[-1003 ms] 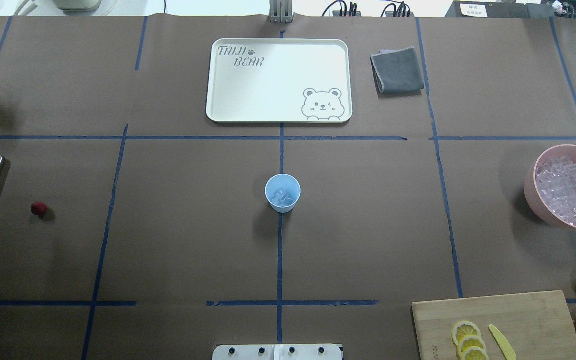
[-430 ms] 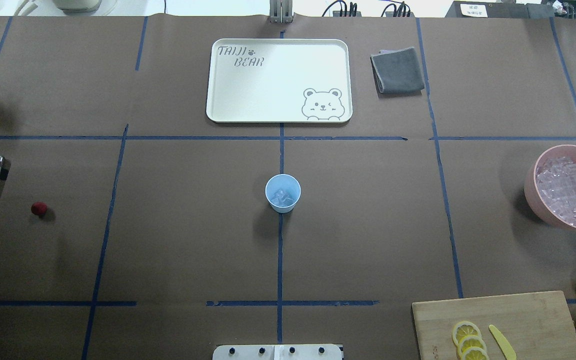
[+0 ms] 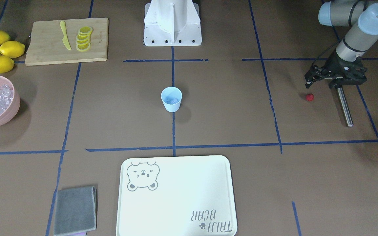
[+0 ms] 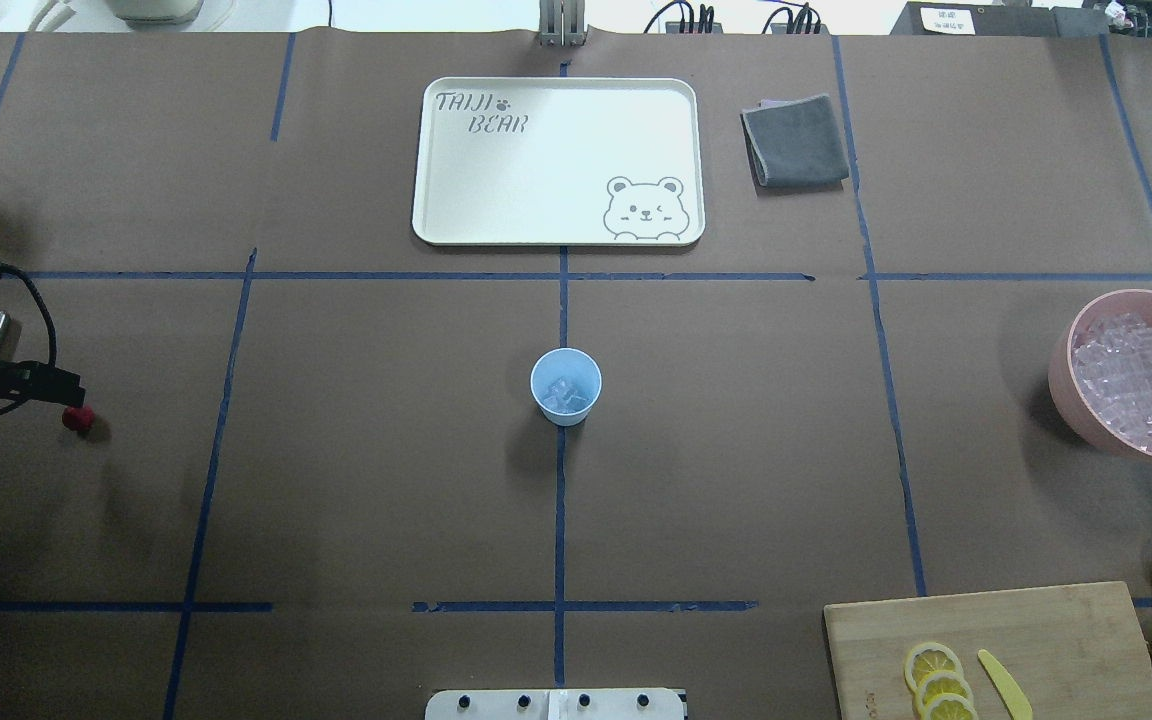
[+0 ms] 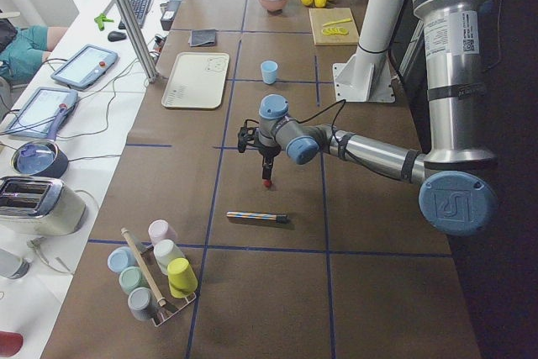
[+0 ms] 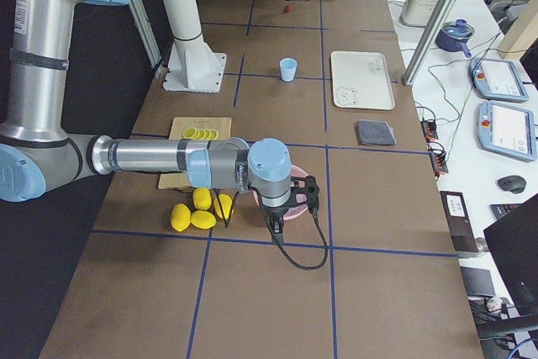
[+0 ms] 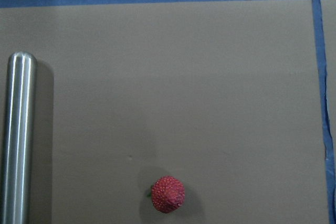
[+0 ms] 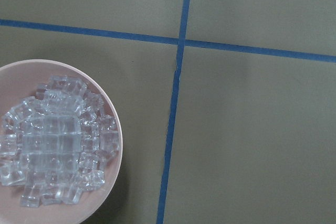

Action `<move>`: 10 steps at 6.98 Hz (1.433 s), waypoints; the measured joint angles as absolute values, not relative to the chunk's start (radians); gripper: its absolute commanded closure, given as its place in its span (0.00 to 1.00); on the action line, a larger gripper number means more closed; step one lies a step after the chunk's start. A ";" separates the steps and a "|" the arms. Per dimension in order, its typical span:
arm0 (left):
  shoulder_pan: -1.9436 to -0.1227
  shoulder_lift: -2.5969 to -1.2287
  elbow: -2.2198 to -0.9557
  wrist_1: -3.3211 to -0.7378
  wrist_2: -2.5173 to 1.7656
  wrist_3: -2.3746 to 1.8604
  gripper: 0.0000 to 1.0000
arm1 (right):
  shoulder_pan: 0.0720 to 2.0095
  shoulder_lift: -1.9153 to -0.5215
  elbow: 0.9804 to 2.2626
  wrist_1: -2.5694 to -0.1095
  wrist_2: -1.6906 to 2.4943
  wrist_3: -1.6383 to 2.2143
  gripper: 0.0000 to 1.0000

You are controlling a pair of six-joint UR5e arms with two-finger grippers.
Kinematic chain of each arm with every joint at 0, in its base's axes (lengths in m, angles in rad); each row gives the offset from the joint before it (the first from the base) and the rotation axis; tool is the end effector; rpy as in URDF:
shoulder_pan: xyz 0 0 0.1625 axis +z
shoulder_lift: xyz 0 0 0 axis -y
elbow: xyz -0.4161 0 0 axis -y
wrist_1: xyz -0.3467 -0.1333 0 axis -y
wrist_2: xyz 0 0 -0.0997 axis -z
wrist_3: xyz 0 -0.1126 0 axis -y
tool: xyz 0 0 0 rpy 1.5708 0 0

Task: Mash ice and strawberries in cup
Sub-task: 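Lower the left gripper onto the strawberry and grasp it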

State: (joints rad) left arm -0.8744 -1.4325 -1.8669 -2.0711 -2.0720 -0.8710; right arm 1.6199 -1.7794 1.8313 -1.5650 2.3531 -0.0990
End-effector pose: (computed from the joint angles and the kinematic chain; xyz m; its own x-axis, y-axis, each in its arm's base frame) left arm 0.2114 -0.3763 0.5373 0.7001 0.0432 -0.7127 0.0436 0.9937 0.1031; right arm 0.0717 -0.3611 0.6256 0.7118 -0.1043 0.6946 0.0215 0.9917 0.1269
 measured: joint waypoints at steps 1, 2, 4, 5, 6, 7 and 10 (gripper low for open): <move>-0.868 -1.452 -1.814 -2.127 -2.066 -0.873 0.00 | 1.620 -1.779 1.831 -1.566 2.353 -0.099 0.01; -0.865 -1.472 -1.757 -2.188 -2.065 -0.876 0.00 | 1.620 -1.779 1.830 -1.566 2.352 -0.100 0.01; -0.860 -1.489 -1.702 -2.230 -2.066 -0.874 0.00 | 1.620 -1.780 1.830 -1.565 2.353 -0.100 0.01; -0.850 -1.492 -1.689 -2.234 -2.066 -0.874 0.00 | 1.620 -1.781 1.830 -1.565 2.353 -0.100 0.01; -0.837 -1.492 -1.679 -2.235 -2.066 -0.875 0.00 | 1.620 -1.783 1.830 -1.565 2.353 -0.101 0.01; -0.829 -1.492 -1.674 -2.234 -2.067 -0.876 0.30 | 1.620 -1.785 1.830 -1.565 2.353 -0.101 0.01; -0.821 -1.492 -1.672 -2.227 -2.072 -0.875 0.94 | 1.620 -1.785 1.830 -1.565 2.353 -0.101 0.01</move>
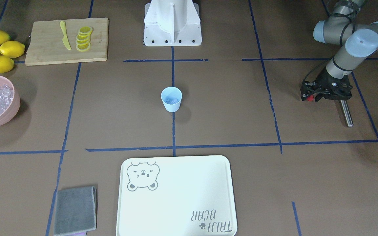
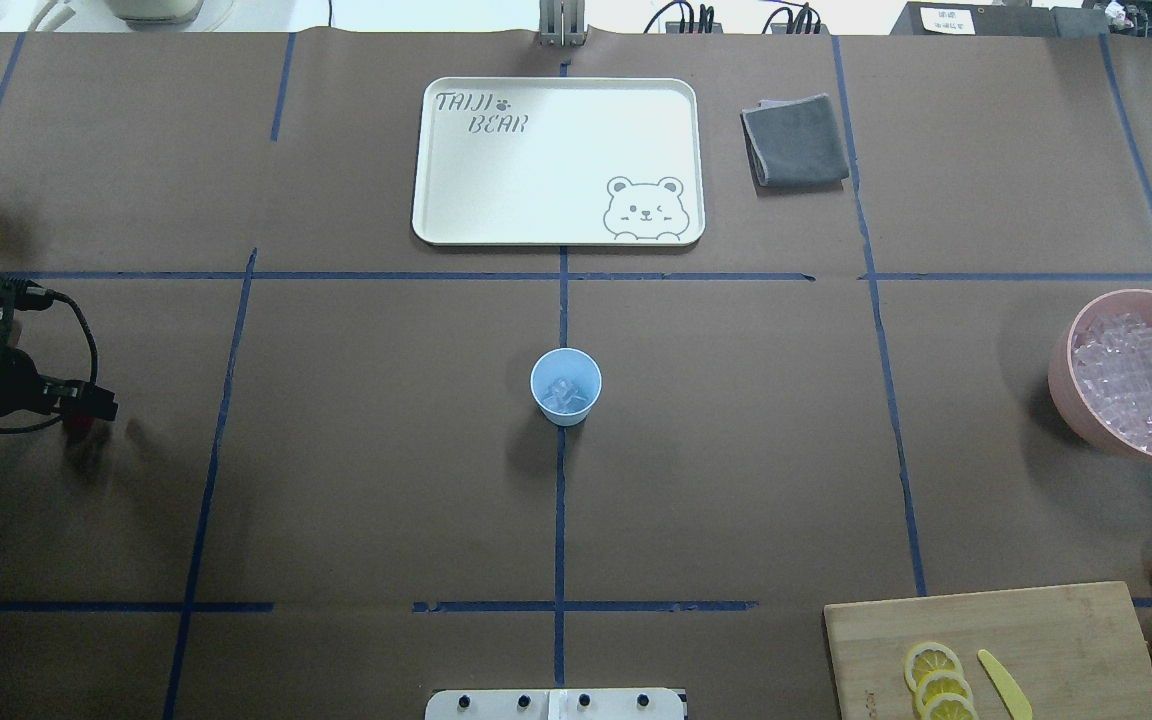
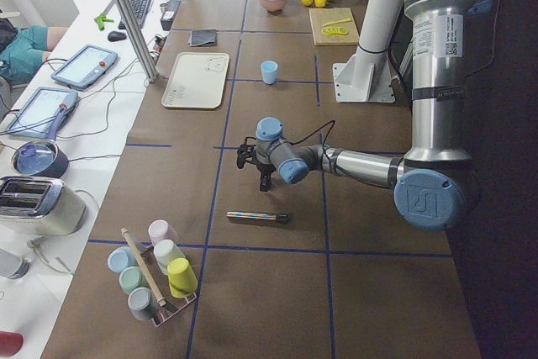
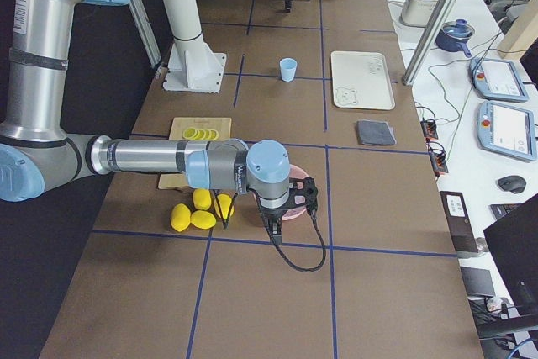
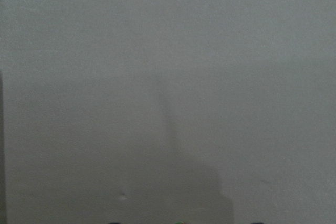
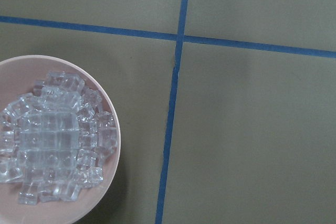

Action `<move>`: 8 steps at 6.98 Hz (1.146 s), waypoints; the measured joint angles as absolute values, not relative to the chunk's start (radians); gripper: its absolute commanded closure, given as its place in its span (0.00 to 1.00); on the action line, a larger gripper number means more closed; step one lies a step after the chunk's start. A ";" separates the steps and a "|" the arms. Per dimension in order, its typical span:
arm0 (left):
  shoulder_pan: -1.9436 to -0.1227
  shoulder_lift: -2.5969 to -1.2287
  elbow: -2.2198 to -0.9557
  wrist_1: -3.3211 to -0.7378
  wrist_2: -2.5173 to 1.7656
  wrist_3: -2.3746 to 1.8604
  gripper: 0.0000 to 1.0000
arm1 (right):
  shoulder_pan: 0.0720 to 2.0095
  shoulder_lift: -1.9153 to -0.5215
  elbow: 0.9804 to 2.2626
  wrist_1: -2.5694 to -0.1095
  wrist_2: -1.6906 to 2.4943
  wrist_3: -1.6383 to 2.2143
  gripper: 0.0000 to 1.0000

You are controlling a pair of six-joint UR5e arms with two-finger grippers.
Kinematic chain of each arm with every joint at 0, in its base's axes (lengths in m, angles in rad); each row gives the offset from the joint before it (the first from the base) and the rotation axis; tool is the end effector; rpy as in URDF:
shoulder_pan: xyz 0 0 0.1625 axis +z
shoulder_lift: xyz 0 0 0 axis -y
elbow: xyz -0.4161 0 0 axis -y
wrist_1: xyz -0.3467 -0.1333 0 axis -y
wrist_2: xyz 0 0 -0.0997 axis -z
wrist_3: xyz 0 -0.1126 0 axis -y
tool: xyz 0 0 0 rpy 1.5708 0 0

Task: Mash ice and strawberries in cup
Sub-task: 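Lower the left gripper onto the strawberry and grasp it, then lift the left gripper and carry it toward the blue cup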

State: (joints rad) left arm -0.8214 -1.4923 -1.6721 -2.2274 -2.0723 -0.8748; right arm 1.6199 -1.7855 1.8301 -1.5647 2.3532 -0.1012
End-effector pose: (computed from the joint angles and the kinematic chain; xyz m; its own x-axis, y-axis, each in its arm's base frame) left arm 0.2510 -0.3860 0.5836 0.6863 0.0877 -0.7220 -0.0050 0.9933 0.1159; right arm 0.0716 -0.3582 0.6283 0.7114 -0.1016 0.6954 0.0230 0.9923 0.1215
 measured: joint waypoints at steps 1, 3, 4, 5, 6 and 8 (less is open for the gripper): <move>-0.821 -1.492 -1.673 -2.226 -2.074 -0.874 0.95 | 1.620 -1.786 1.830 -1.565 2.353 -0.101 0.01; -0.821 -1.495 -1.690 -2.222 -2.074 -0.874 0.94 | 1.620 -1.786 1.831 -1.565 2.353 -0.101 0.01; -0.821 -1.512 -1.700 -2.221 -2.070 -0.874 0.94 | 1.620 -1.786 1.832 -1.565 2.353 -0.101 0.01; -0.821 -1.549 -1.705 -2.219 -2.066 -0.874 0.94 | 1.620 -1.786 1.833 -1.565 2.354 -0.100 0.01; -0.823 -1.594 -1.712 -2.193 -2.064 -0.875 0.94 | 1.620 -1.786 1.833 -1.565 2.354 -0.100 0.01; -0.823 -1.724 -1.815 -1.925 -2.064 -0.876 0.94 | 1.620 -1.786 1.834 -1.565 2.355 -0.100 0.01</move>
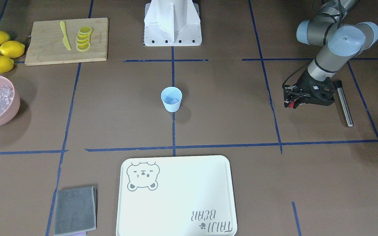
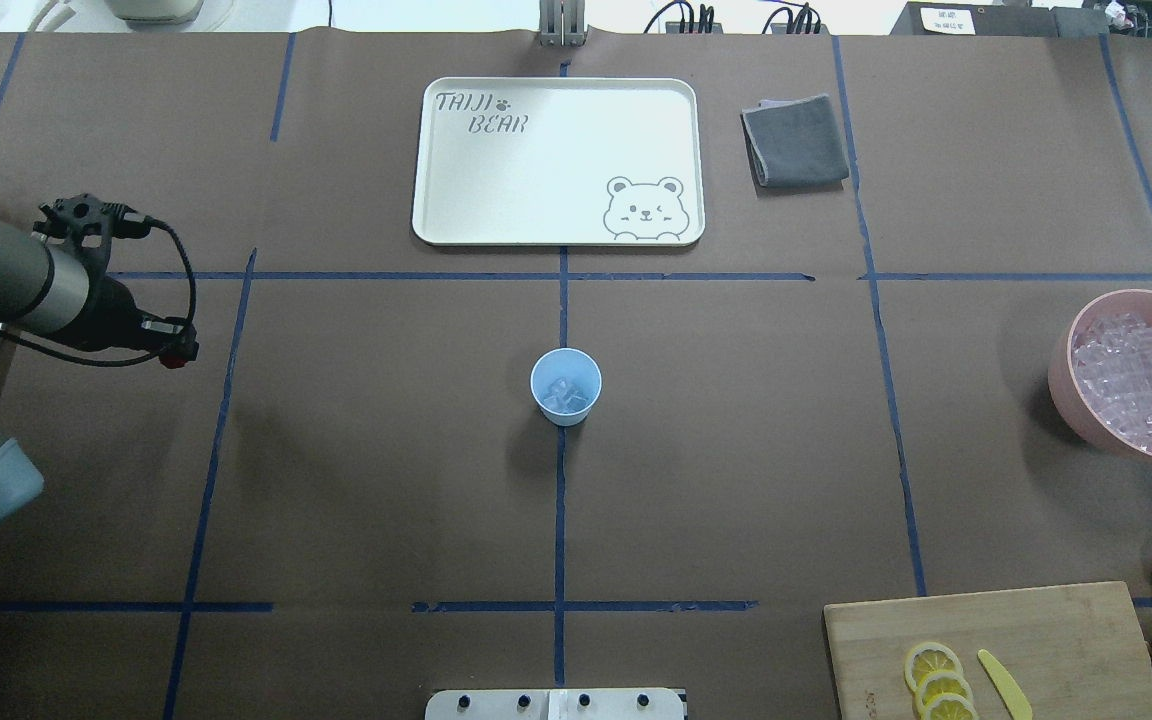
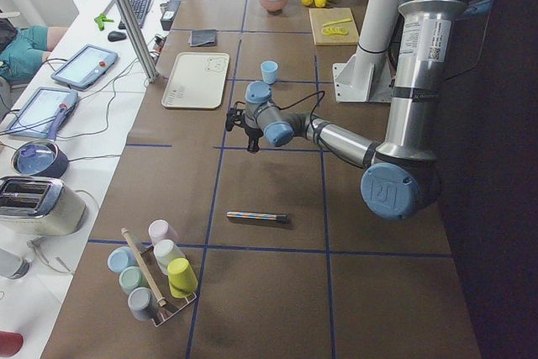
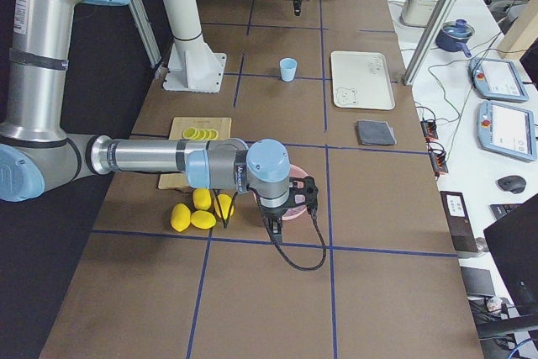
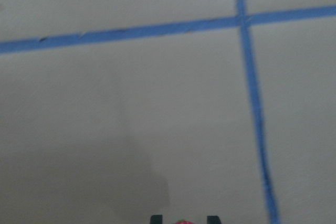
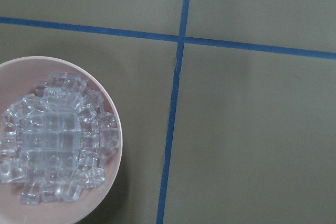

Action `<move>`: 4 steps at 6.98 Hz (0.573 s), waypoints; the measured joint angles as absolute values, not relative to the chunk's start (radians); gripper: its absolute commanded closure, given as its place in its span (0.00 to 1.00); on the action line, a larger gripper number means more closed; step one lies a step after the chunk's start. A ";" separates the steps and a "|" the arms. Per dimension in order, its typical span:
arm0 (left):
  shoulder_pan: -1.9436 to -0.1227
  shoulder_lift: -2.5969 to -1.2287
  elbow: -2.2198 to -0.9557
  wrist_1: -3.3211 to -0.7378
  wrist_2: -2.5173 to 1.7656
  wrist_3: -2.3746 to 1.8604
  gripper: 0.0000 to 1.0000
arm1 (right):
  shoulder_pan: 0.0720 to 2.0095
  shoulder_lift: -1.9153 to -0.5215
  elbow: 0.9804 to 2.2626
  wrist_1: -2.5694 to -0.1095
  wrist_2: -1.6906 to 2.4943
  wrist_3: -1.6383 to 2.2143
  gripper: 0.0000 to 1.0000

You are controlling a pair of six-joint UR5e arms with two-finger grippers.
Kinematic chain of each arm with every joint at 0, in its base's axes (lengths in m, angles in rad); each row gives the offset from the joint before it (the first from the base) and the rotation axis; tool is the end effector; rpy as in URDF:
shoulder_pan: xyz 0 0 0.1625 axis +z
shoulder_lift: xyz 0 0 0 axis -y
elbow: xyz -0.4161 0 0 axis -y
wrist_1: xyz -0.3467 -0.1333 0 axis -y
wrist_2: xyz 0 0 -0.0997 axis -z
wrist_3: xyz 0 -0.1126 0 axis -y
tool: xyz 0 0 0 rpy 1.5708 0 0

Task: Mash ice and strawberries in cup
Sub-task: 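Lift the left gripper and carry it toward the blue cup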

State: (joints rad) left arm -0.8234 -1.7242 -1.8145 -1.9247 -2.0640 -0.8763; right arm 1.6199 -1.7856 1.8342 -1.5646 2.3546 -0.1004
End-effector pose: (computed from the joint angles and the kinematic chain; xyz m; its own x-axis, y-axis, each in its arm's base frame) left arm 0.2974 -0.4386 0.4441 0.6547 0.1229 -0.7458 0.0097 0.9853 0.1708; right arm 0.0715 -0.3584 0.6264 0.7106 -0.1038 0.6959 0.0223 0.9919 0.1252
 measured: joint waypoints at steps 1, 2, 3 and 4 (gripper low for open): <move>-0.822 -1.815 -1.885 -1.736 -2.064 -0.877 0.94 | 1.620 -1.786 1.834 -1.565 2.355 -0.100 0.01; -0.817 -1.932 -1.939 -1.540 -2.065 -0.879 0.94 | 1.620 -1.786 1.834 -1.565 2.355 -0.100 0.01; -0.801 -2.038 -1.962 -1.404 -2.065 -0.903 0.94 | 1.620 -1.786 1.834 -1.565 2.355 -0.100 0.01; -0.769 -2.121 -1.958 -1.339 -2.065 -0.967 0.94 | 1.620 -1.786 1.834 -1.565 2.355 -0.100 0.01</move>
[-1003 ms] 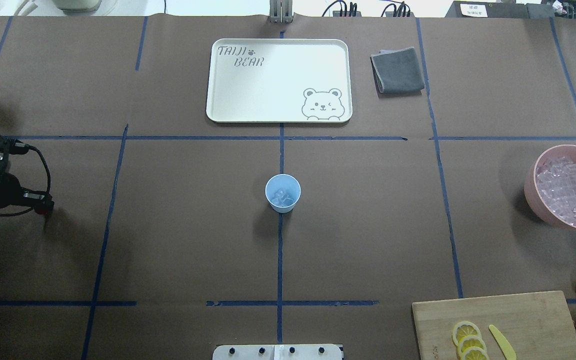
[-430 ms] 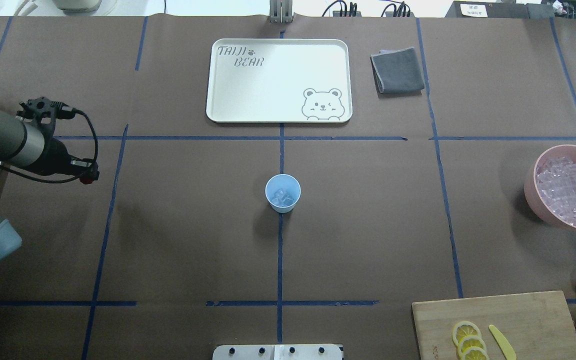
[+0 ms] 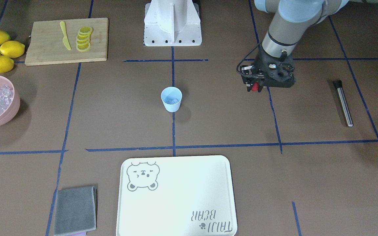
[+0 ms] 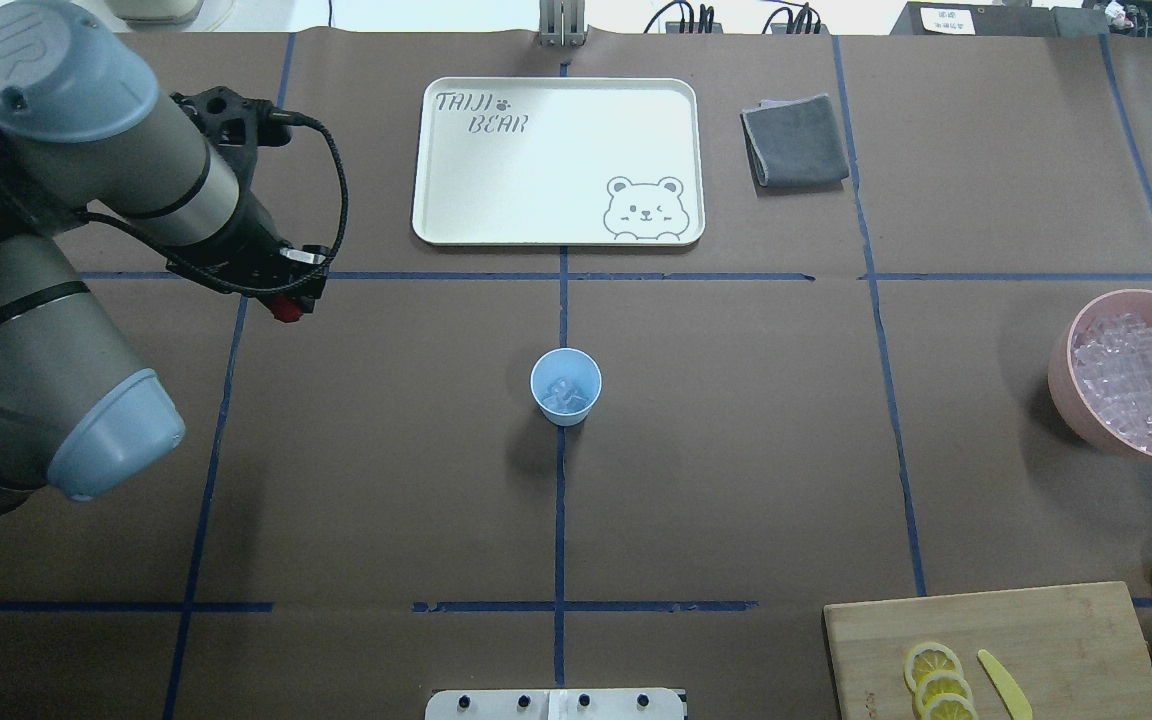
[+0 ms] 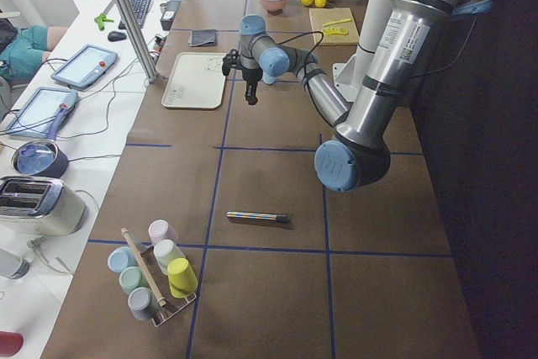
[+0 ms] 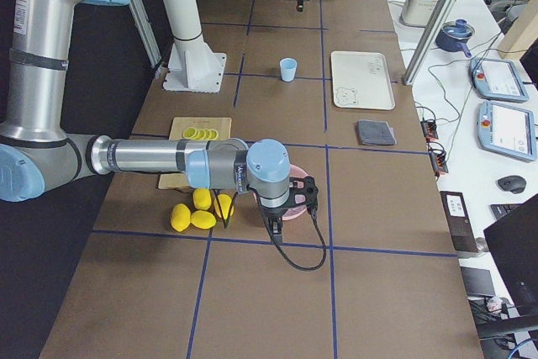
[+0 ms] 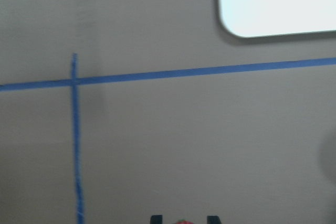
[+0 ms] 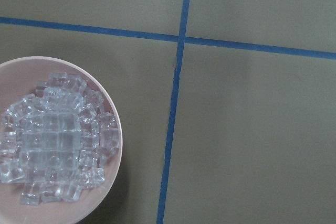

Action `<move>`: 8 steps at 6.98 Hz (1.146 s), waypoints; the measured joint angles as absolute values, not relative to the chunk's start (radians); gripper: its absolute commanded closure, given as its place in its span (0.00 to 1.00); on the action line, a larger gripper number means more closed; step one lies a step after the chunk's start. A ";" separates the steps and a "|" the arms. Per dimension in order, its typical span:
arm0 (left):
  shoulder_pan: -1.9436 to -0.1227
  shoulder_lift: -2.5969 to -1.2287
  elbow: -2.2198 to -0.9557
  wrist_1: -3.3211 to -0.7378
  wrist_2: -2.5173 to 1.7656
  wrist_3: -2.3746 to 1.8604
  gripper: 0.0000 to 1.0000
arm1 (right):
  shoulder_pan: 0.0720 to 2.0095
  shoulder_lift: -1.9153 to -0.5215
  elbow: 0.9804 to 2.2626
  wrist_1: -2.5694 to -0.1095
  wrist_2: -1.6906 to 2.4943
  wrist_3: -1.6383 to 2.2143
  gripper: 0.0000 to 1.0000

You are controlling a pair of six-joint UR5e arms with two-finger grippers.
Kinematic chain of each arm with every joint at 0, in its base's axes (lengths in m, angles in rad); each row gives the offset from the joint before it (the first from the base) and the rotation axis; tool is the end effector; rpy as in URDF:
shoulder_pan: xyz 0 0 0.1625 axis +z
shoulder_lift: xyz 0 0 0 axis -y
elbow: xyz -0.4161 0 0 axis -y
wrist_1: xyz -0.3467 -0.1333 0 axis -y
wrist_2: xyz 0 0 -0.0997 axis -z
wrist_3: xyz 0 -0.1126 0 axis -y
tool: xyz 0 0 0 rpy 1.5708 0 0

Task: Mash ice and strawberries in cup
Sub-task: 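Lift the left gripper and carry it toward the blue cup, then open the left gripper to drop the strawberry into the cup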

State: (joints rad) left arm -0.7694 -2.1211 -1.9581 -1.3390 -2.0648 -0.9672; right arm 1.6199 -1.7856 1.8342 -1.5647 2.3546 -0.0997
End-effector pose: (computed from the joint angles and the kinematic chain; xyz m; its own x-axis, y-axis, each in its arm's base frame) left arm 0.3488 -0.4490 0.2485 0.6724 0.0445 -0.7389 0.0121 0.9974 0.0711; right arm 0.0715 -0.3584 0.6264 0.7106 -0.1030 0.6960 0.0218 0.9920 0.1246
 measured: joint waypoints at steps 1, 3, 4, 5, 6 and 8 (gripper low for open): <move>-0.728 -2.201 -1.929 -1.316 -2.054 -1.040 0.94 | 1.620 -1.786 1.834 -1.565 2.355 -0.100 0.01; -0.633 -2.384 -1.777 -1.310 -1.977 -1.176 0.93 | 1.620 -1.786 1.833 -1.565 2.355 -0.100 0.01; -0.591 -2.467 -1.694 -1.311 -1.946 -1.230 0.93 | 1.620 -1.786 1.833 -1.565 2.355 -0.100 0.01; -0.556 -2.523 -1.629 -1.326 -1.921 -1.276 0.93 | 1.620 -1.786 1.833 -1.565 2.355 -0.100 0.01; -0.534 -2.550 -1.583 -1.356 -1.896 -1.305 0.90 | 1.620 -1.786 1.833 -1.565 2.355 -0.100 0.01; -0.520 -2.556 -1.551 -1.389 -1.878 -1.316 0.01 | 1.620 -1.786 1.833 -1.565 2.354 -0.100 0.01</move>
State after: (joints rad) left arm -0.5202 -2.5563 -1.5511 -1.3889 -1.8784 -1.3162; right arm 1.6199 -1.7862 1.8327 -1.5647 2.3543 -0.0997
